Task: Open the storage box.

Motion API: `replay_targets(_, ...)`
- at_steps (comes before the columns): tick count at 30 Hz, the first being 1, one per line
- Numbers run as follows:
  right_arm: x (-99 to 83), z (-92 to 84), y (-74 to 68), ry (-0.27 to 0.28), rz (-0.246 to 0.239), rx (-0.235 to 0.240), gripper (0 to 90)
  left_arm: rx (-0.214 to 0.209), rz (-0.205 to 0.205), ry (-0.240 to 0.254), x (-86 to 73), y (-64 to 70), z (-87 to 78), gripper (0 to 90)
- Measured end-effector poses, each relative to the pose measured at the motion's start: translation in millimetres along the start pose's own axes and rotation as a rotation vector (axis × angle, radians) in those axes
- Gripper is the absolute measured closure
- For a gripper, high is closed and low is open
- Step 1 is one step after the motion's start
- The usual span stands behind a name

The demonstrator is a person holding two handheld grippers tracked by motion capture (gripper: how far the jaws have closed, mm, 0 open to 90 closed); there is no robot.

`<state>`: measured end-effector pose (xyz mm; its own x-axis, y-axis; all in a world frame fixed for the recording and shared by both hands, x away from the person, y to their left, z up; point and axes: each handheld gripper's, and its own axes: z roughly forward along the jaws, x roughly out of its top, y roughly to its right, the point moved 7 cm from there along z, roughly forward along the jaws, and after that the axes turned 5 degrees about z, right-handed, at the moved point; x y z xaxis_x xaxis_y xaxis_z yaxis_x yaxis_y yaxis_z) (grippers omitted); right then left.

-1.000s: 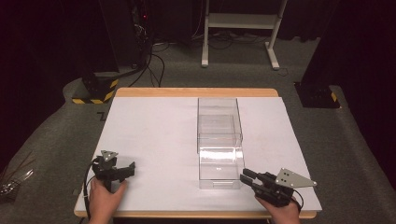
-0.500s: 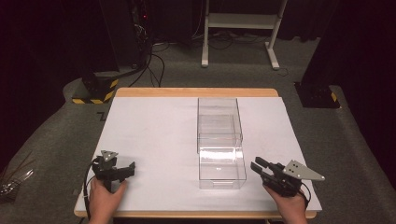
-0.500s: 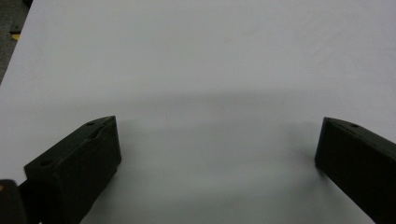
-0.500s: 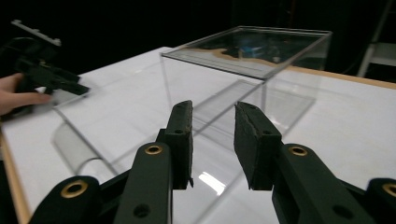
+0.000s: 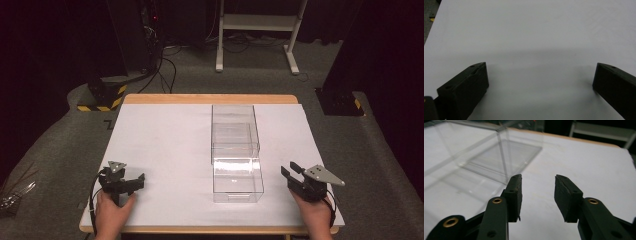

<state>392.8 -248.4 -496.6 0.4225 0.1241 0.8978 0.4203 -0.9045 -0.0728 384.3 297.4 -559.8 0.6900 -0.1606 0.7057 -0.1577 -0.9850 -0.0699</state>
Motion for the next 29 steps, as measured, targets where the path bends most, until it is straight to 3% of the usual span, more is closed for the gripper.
replay_targets(3,-7.0,6.8,8.1,-0.051,0.015,-0.062,54.0,0.0,0.0,0.0,0.0,0.0,0.0,0.4)
replay_targets(7,-15.5,13.6,13.9,-0.111,0.028,-0.103,48.9,0.0,0.0,0.0,0.0,0.0,0.0,0.4)
replay_targets(14,-33.9,22.9,18.0,-0.223,0.038,-0.12,40.7,0.0,0.0,0.0,0.0,0.0,0.0,0.4)
replay_targets(17,-41.1,28.3,21.8,-0.281,0.084,-0.093,35.4,0.001,0.0,0.002,0.0,0.1,0.1,0.4)
replay_targets(20,-41.4,29.1,22.9,-0.285,0.094,-0.088,35.5,0.001,0.0,0.002,0.0,0.0,0.1,0.4)
replay_targets(24,-42.5,30.3,19.0,-0.295,0.033,-0.123,34.2,0.001,0.003,0.001,-0.1,-0.2,-0.1,0.4)
replay_targets(29,-42.7,30.2,19.3,-0.291,0.044,-0.112,33.4,0.002,0.003,0.001,-0.1,-0.1,-0.1,0.4)
